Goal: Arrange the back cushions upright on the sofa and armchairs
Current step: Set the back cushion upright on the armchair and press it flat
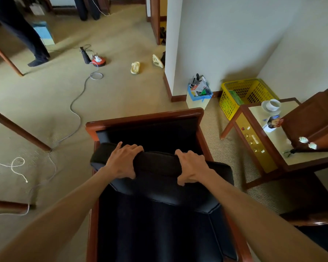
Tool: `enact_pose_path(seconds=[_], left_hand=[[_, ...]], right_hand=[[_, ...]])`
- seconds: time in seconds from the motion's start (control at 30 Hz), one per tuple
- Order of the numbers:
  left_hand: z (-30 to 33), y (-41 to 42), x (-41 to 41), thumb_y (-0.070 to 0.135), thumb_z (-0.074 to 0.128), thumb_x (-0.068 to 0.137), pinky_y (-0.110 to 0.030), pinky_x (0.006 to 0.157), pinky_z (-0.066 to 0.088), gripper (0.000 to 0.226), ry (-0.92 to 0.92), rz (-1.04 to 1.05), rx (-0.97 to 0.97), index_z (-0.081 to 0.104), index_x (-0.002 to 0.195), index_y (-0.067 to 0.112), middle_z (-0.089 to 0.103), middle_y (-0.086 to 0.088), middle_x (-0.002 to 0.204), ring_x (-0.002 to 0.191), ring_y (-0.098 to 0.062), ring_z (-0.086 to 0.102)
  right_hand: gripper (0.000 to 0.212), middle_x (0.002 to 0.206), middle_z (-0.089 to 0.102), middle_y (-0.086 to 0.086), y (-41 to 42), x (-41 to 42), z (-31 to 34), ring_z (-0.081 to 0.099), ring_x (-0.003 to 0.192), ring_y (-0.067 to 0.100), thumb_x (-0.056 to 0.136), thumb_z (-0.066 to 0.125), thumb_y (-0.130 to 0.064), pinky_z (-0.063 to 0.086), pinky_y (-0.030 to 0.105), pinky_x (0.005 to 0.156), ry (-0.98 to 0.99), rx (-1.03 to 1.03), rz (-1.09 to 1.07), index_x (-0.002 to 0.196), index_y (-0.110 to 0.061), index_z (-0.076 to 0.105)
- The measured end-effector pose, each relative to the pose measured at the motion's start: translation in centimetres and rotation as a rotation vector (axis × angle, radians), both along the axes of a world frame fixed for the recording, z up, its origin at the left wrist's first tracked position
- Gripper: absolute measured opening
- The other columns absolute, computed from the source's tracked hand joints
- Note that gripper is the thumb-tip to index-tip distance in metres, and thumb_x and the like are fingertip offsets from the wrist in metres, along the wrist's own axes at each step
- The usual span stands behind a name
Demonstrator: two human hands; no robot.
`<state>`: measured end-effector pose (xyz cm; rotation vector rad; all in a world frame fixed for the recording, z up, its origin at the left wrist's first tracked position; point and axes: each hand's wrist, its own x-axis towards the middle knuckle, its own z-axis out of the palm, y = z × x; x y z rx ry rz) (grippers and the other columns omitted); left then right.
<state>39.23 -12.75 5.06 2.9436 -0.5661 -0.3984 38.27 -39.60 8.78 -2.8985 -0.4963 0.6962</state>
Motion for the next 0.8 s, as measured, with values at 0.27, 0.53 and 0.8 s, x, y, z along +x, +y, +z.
enact_pose_path(seconds=[0.27,0.53,0.8], left_hand=[[-3.3,-0.7,-3.5,0.043,0.073,0.050,-0.051,0.099,0.035,0.082,-0.102,0.185,0.047,0.046,0.126,0.029,0.055,0.006,0.113,0.106,-0.026,0.053],[-4.4,-0.5,-1.9,0.045,0.073,0.051,-0.050,0.097,0.033,0.087,-0.116,0.234,0.024,0.045,0.131,0.028,0.053,0.007,0.117,0.109,-0.023,0.050],[-7.7,-0.4,-2.4,0.040,0.081,0.040,-0.052,0.086,0.039,0.087,-0.171,0.264,0.030,0.052,0.120,0.024,0.057,0.001,0.107,0.098,-0.027,0.055]], right_hand=[[0.089,0.133,0.051,-0.001,-0.1,1.8,-4.9,0.044,0.119,0.026,0.060,0.078,-0.038,0.038,0.051,0.094,-0.105,-0.048,0.179,0.135,-0.021,0.033],[0.090,0.133,0.051,-0.001,-0.1,4.6,-6.3,0.043,0.119,0.025,0.061,0.079,-0.035,0.036,0.048,0.100,-0.156,-0.022,0.224,0.137,-0.020,0.033],[0.094,0.130,0.052,0.001,0.8,4.6,-9.3,0.045,0.122,0.027,0.056,0.085,-0.031,0.036,0.048,0.101,-0.237,-0.044,0.256,0.136,-0.018,0.037]])
